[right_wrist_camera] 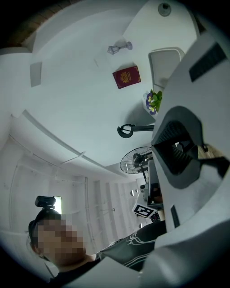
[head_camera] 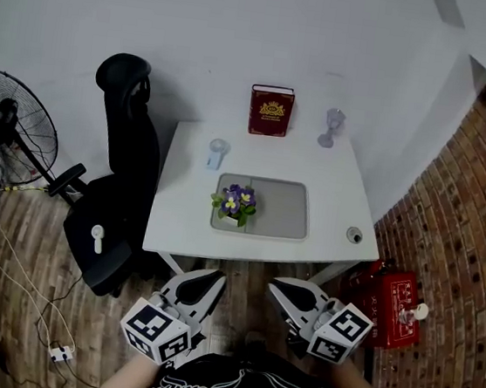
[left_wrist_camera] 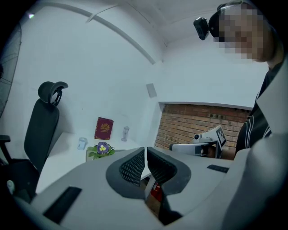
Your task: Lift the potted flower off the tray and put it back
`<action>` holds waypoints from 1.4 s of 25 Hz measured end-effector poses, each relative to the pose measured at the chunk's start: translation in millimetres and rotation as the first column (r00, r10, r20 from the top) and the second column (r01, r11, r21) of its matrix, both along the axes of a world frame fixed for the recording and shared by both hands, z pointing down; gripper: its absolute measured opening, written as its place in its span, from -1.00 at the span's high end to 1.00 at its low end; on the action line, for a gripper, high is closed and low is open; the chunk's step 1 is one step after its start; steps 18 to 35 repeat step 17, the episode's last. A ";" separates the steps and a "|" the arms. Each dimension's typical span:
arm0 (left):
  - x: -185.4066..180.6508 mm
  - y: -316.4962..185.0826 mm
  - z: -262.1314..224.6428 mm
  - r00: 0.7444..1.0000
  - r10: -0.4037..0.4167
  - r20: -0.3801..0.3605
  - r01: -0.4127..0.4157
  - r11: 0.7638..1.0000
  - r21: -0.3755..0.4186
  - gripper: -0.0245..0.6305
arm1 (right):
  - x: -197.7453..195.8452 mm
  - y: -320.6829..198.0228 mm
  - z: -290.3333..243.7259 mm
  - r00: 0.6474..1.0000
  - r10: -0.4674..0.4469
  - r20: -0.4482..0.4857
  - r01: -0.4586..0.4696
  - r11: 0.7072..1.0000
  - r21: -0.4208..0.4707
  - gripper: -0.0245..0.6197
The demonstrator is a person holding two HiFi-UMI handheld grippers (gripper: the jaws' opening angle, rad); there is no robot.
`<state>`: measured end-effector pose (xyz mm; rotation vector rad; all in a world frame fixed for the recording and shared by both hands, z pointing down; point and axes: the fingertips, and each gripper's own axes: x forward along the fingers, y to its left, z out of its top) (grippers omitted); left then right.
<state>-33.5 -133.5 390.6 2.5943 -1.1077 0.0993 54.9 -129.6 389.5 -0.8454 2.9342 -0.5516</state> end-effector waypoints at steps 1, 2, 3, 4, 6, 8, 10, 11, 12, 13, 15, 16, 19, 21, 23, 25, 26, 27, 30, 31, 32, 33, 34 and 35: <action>-1.0 2.0 -0.6 1.000 -0.002 0.000 0.002 1.000 0.000 0.79 | -0.2 2.4 -0.6 1.000 0.004 0.002 -0.004 1.000 0.001 0.91; -1.9 4.0 -1.5 1.000 -0.003 0.000 0.003 1.000 0.001 0.79 | -0.2 4.5 -1.7 1.000 0.007 0.003 -0.007 1.000 0.005 0.92; -2.9 6.1 -2.3 1.000 -0.003 0.000 0.003 1.000 0.003 0.79 | -0.4 6.4 -3.2 1.000 0.011 0.004 -0.011 1.000 0.010 0.91; -3.9 8.1 -3.0 1.000 -0.002 0.002 0.002 1.000 0.005 0.79 | -1.0 8.2 -4.7 1.000 0.015 0.005 -0.015 1.000 0.016 0.92; -5.8 11.5 -3.5 1.000 0.000 0.010 0.000 1.000 0.009 0.79 | -2.8 12.0 -6.4 1.000 0.020 0.008 -0.020 1.000 0.023 0.91; -6.7 13.4 -3.2 1.000 -0.003 0.012 0.003 1.000 0.013 0.79 | -3.8 15.6 -4.8 1.000 0.020 0.007 -0.020 1.000 0.023 0.91; -6.1 14.2 -1.6 1.000 -0.005 0.014 0.005 1.000 0.016 0.79 | -3.4 17.7 -1.0 1.000 0.019 0.004 -0.019 1.000 0.018 0.92; -5.9 14.2 -0.4 1.000 -0.006 0.017 0.005 1.000 0.015 0.79 | -2.8 18.0 0.9 1.000 0.021 0.005 -0.021 1.000 0.014 0.92; -5.8 13.8 1.0 1.000 -0.007 0.021 0.007 1.000 0.014 0.79 | -2.0 17.8 2.6 1.000 0.024 0.007 -0.024 1.000 0.010 0.92; -5.8 13.1 2.2 1.000 -0.009 0.023 0.009 1.000 0.012 0.79 | -1.2 17.1 3.9 1.000 0.027 0.009 -0.027 1.000 0.006 0.91; -5.6 10.9 3.8 1.000 -0.013 0.024 0.013 1.000 0.009 0.79 | 0.2 14.6 5.4 0.999 0.032 0.011 -0.032 0.999 0.001 0.92; -5.3 9.7 4.5 1.000 -0.015 0.023 0.015 1.000 0.008 0.79 | 0.9 13.1 5.9 0.999 0.034 0.011 -0.034 0.999 -0.001 0.92; -5.1 8.4 5.0 1.000 -0.017 0.023 0.017 1.000 0.007 0.79 | 1.4 11.6 6.3 0.999 0.035 0.010 -0.035 0.999 -0.002 0.91; -5.1 8.4 5.0 1.000 -0.017 0.023 0.017 1.000 0.007 0.79 | 1.4 11.6 6.3 0.999 0.035 0.010 -0.035 0.999 -0.002 0.91; -5.1 8.4 5.0 1.000 -0.017 0.023 0.017 1.000 0.007 0.79 | 1.4 11.6 6.3 0.999 0.035 0.010 -0.035 0.999 -0.002 0.91; -5.1 8.4 5.0 1.000 -0.017 0.023 0.017 1.000 0.007 0.79 | 1.4 11.6 6.3 0.999 0.035 0.010 -0.035 0.999 -0.002 0.91; -5.1 8.4 5.0 1.000 -0.017 0.023 0.017 1.000 0.007 0.79 | 1.4 11.6 6.3 0.999 0.035 0.010 -0.035 0.999 -0.002 0.91; -5.1 8.4 5.0 1.000 -0.017 0.023 0.017 1.000 0.007 0.79 | 1.4 11.6 6.3 0.999 0.035 0.010 -0.035 0.999 -0.002 0.91; -5.1 8.4 5.0 1.000 -0.017 0.023 0.017 1.000 0.007 0.79 | 1.4 11.6 6.3 0.999 0.035 0.010 -0.035 0.999 -0.002 0.91; -5.1 8.4 5.0 1.000 -0.017 0.023 0.017 1.000 0.007 0.79 | 1.4 11.6 6.3 0.999 0.035 0.010 -0.035 0.999 -0.002 0.91; -5.1 8.4 5.0 1.000 -0.017 0.023 0.017 1.000 0.007 0.79 | 1.4 11.6 6.3 0.999 0.035 0.010 -0.035 0.999 -0.002 0.91; -5.1 8.4 5.0 1.000 -0.017 0.023 0.017 1.000 0.007 0.79 | 1.4 11.6 6.3 0.999 0.035 0.010 -0.035 0.999 -0.002 0.91; -5.1 8.4 5.0 1.000 -0.017 0.023 0.017 1.000 0.007 0.79 | 1.4 11.6 6.3 0.999 0.035 0.010 -0.035 0.999 -0.002 0.91; -5.1 8.4 5.0 1.000 -0.017 0.023 0.017 1.000 0.007 0.79 | 1.4 11.6 6.3 0.999 0.035 0.010 -0.035 0.999 -0.002 0.91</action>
